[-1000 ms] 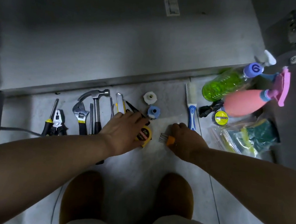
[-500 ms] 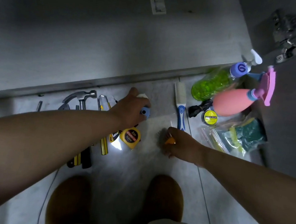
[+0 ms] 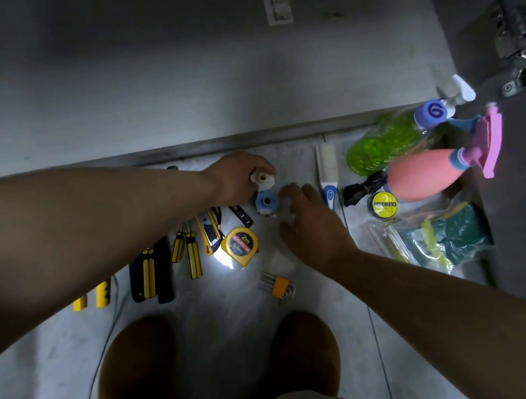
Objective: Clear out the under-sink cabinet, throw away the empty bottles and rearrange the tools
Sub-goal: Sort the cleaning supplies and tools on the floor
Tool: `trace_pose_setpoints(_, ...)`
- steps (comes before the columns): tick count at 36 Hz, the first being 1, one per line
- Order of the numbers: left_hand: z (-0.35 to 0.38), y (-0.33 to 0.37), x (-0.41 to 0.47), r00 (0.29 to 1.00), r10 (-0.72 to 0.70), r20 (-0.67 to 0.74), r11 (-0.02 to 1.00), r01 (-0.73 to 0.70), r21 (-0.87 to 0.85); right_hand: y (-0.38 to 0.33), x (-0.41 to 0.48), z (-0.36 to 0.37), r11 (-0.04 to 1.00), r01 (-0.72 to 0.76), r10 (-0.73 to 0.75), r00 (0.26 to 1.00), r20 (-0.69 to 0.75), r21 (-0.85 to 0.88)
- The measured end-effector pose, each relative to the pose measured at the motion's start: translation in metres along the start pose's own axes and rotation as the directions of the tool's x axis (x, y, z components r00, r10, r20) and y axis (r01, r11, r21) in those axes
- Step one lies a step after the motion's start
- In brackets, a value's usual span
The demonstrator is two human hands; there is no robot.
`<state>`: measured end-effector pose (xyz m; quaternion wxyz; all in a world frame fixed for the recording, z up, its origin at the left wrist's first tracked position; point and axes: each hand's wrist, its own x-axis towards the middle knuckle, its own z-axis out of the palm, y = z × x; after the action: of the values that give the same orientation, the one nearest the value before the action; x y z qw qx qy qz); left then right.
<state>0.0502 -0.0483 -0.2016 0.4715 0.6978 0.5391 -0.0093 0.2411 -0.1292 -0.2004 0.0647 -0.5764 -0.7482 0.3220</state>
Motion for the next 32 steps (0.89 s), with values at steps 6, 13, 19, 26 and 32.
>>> trace_pose_setpoints(6, 0.010, -0.002, 0.014, 0.980, -0.125, -0.152, 0.972, 0.091, -0.216, -0.007, 0.034, 0.009, 0.990, 0.008, -0.005, 1.000, 0.016, -0.140)
trace_pose_setpoints(13, 0.021, 0.016, 0.024, 0.978, -0.123, -0.169, 0.949, 0.066, -0.309, 0.004, 0.010, -0.006, 0.992, -0.038, 0.028, 0.997, -0.077, -0.124)
trace_pose_setpoints(19, 0.029, 0.034, 0.024, 0.991, -0.116, -0.064, 0.921, 0.083, -0.380, 0.027, -0.027, -0.024, 0.985, -0.132, 0.132, 0.991, -0.007, -0.110)
trace_pose_setpoints(26, 0.025, 0.021, 0.000, 0.999, -0.011, -0.038, 0.995, 0.008, -0.096, 0.026, -0.038, -0.029, 0.987, -0.132, 0.136, 0.990, 0.047, -0.089)
trace_pose_setpoints(32, 0.022, -0.018, -0.044, 0.980, 0.112, 0.164, 0.878, -0.175, 0.446, 0.008, -0.056, -0.011, 0.932, 0.191, -0.098, 0.951, 0.292, -0.310)
